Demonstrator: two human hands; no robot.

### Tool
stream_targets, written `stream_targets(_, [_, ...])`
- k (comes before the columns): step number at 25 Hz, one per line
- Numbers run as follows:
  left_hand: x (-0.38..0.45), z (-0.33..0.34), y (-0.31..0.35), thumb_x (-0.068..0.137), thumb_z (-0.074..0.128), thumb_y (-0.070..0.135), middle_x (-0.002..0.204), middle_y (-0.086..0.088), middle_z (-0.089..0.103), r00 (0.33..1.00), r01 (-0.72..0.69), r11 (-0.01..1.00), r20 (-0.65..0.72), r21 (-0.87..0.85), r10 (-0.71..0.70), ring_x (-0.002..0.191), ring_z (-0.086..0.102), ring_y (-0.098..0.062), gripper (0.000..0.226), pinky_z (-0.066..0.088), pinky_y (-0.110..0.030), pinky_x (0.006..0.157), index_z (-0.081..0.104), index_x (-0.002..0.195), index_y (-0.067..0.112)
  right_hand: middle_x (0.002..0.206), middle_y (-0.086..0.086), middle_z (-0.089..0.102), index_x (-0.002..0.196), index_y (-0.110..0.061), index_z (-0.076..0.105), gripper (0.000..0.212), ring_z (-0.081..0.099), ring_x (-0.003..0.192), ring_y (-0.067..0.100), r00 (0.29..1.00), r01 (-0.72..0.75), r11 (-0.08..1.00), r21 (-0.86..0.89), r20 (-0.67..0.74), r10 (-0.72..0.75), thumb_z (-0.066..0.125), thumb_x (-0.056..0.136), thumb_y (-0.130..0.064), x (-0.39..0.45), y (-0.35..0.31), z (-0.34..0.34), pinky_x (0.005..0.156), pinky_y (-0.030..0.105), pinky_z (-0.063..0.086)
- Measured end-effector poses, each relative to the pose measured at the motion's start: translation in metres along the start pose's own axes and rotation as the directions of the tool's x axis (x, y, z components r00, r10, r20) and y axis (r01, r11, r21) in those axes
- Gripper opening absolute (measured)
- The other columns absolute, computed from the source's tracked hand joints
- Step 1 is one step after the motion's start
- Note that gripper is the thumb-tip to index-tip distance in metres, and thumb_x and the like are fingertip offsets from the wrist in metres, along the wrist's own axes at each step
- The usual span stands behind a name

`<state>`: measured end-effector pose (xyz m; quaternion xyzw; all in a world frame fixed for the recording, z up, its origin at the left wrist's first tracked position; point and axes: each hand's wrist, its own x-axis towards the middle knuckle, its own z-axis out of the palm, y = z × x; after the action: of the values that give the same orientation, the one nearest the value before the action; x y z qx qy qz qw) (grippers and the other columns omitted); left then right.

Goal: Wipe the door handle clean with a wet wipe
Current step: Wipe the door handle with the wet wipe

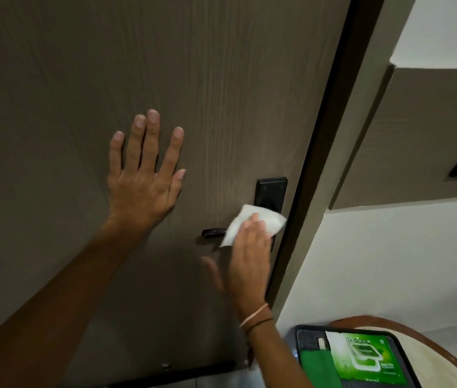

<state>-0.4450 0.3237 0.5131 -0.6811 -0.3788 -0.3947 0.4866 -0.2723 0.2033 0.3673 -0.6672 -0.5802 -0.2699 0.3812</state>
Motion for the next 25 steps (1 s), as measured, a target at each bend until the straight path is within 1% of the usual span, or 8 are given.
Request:
stream_targets(2, [-0.001, 0.001, 0.002, 0.109, 0.037, 0.041, 0.163, -0.024, 0.022, 1.0, 0.003, 1.0, -0.001, 0.005, -0.003, 0.16, -0.016, -0.026, 0.069, -0.006, -0.047, 0.131, 0.008, 0.166, 0.018, 0.164, 0.023, 0.024, 0.155, 0.001, 0.025, 0.1, 0.001, 0.161, 0.027, 0.999, -0.024, 0.999, 0.031, -0.04, 0.025, 0.043, 0.091, -0.074, 0.012, 0.04, -0.008, 0.131, 0.04, 0.002])
stream_targets(7, [0.0, 0.002, 0.003, 0.109, 0.033, 0.042, 0.163, -0.022, 0.02, 1.0, 0.004, 1.0, -0.007, -0.011, -0.004, 0.16, -0.015, -0.025, 0.067, -0.004, -0.047, 0.131, 0.007, 0.166, 0.019, 0.153, 0.019, 0.043, 0.145, -0.005, 0.04, 0.09, 0.025, 0.155, 0.031, 0.983, 0.181, 0.982, 0.059, -0.027, -0.18, 0.05, 0.088, -0.074, 0.028, 0.059, -0.016, 0.131, 0.042, 0.009])
stream_targets(10, [0.001, 0.001, 0.004, 0.109, 0.032, 0.042, 0.162, -0.023, 0.02, 1.0, 0.007, 1.0, -0.002, -0.019, -0.007, 0.16, -0.017, -0.024, 0.067, -0.005, -0.047, 0.131, 0.005, 0.166, 0.02, 0.117, 0.015, 0.069, 0.123, -0.01, 0.053, 0.072, 0.049, 0.119, 0.03, 0.955, 0.297, 0.955, -0.017, -0.004, -0.297, 0.04, 0.092, -0.074, 0.042, 0.042, -0.018, 0.12, 0.043, 0.028])
stream_targets(13, [0.001, -0.001, 0.004, 0.109, 0.032, 0.042, 0.163, -0.022, 0.02, 1.0, 0.013, 1.0, 0.003, -0.019, -0.013, 0.16, -0.018, -0.024, 0.067, -0.005, -0.047, 0.131, 0.004, 0.166, 0.02, 0.098, 0.011, 0.067, 0.115, -0.011, 0.054, 0.074, 0.05, 0.097, 0.026, 0.948, 0.317, 0.947, -0.046, 0.043, -0.315, 0.034, 0.092, -0.078, 0.046, 0.014, -0.019, 0.101, 0.043, 0.035])
stream_targets(18, [0.002, -0.002, 0.004, 0.109, 0.034, 0.043, 0.163, -0.022, 0.02, 1.0, 0.006, 1.0, 0.008, -0.02, -0.006, 0.16, -0.019, -0.024, 0.069, -0.006, -0.047, 0.131, 0.003, 0.166, 0.02, 0.135, 0.013, 0.055, 0.145, -0.007, 0.045, 0.081, 0.048, 0.124, 0.03, 0.872, 0.489, 0.872, -0.029, 0.046, -0.488, 0.041, 0.095, -0.07, 0.037, -0.008, -0.003, 0.117, 0.044, 0.026])
stream_targets(21, [0.001, -0.002, 0.003, 0.109, 0.036, 0.043, 0.163, -0.022, 0.02, 1.0, 0.013, 1.0, 0.016, -0.019, -0.013, 0.159, -0.019, -0.024, 0.07, -0.007, -0.046, 0.131, 0.002, 0.166, 0.02, 0.162, 0.016, 0.03, 0.16, -0.002, 0.019, 0.082, 0.018, 0.154, 0.038, 0.791, 0.606, 0.779, -0.158, 0.02, -0.612, 0.038, 0.103, -0.057, 0.038, 0.0, 0.007, 0.13, 0.044, 0.001])
stream_targets(23, [0.001, -0.002, 0.003, 0.109, 0.036, 0.043, 0.163, -0.022, 0.02, 1.0, 0.016, 1.0, 0.02, -0.018, -0.016, 0.159, -0.019, -0.024, 0.07, -0.007, -0.046, 0.131, 0.003, 0.166, 0.02, 0.171, 0.017, 0.007, 0.162, -0.002, 0.005, 0.083, -0.005, 0.159, 0.035, 0.726, 0.676, 0.707, -0.206, 0.028, -0.687, 0.04, 0.104, -0.051, 0.038, 0.013, 0.011, 0.13, 0.045, -0.008])
stream_targets(25, [0.0, -0.002, 0.004, 0.109, 0.034, 0.043, 0.164, -0.022, 0.02, 1.0, 0.024, 1.0, 0.013, -0.016, -0.024, 0.16, -0.018, -0.024, 0.068, -0.006, -0.046, 0.131, 0.005, 0.166, 0.02, 0.172, 0.015, -0.008, 0.162, -0.005, 0.001, 0.082, -0.01, 0.16, 0.031, 0.68, 0.726, 0.664, -0.181, 0.047, -0.731, 0.041, 0.105, -0.047, 0.037, 0.028, 0.011, 0.13, 0.043, -0.009])
